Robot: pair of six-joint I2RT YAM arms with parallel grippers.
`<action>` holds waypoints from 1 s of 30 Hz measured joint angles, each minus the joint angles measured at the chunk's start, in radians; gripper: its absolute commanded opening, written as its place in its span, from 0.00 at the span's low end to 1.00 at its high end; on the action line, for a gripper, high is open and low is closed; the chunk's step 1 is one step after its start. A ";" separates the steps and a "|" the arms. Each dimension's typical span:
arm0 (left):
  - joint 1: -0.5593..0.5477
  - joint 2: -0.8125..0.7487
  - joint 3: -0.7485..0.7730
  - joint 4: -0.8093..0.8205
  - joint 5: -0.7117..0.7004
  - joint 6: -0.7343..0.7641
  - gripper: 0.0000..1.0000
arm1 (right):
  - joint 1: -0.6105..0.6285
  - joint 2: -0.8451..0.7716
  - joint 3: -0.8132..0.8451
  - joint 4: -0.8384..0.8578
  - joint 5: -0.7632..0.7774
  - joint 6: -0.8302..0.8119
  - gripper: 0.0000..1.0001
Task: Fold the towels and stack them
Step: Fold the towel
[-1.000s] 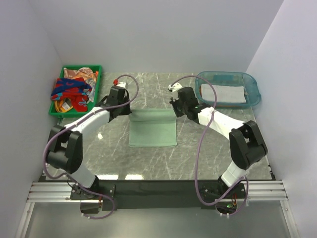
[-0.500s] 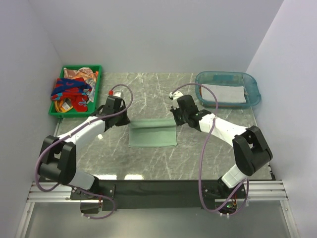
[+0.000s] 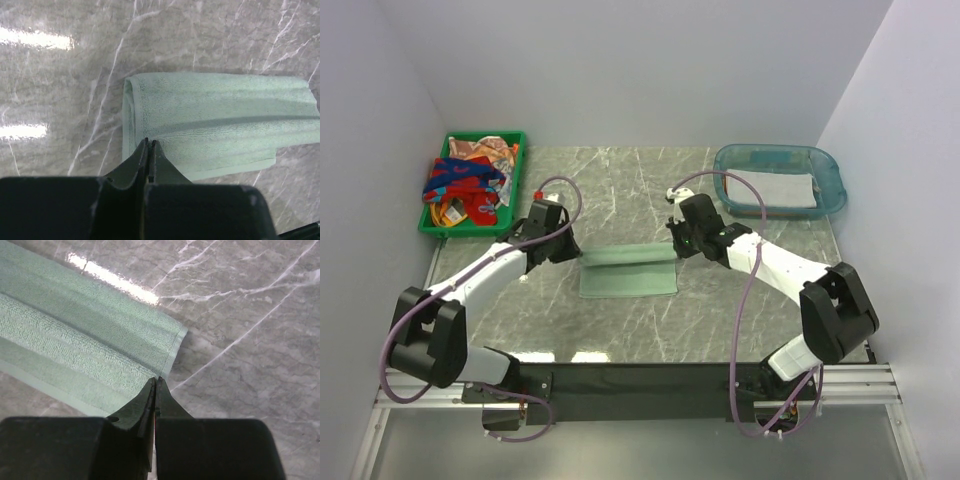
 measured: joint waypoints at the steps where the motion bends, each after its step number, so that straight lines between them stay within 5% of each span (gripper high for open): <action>1: 0.000 -0.004 0.000 -0.006 0.002 -0.001 0.01 | 0.000 -0.006 0.000 -0.005 -0.002 0.004 0.00; 22: 0.000 0.016 -0.131 0.001 0.011 -0.095 0.04 | 0.001 0.074 -0.052 -0.051 -0.135 0.171 0.00; 25: 0.000 0.035 -0.138 0.014 0.011 -0.110 0.09 | 0.001 0.116 -0.050 -0.052 -0.139 0.192 0.05; 30: -0.002 0.036 -0.141 0.008 -0.015 -0.122 0.51 | -0.003 0.131 -0.050 -0.071 -0.123 0.206 0.32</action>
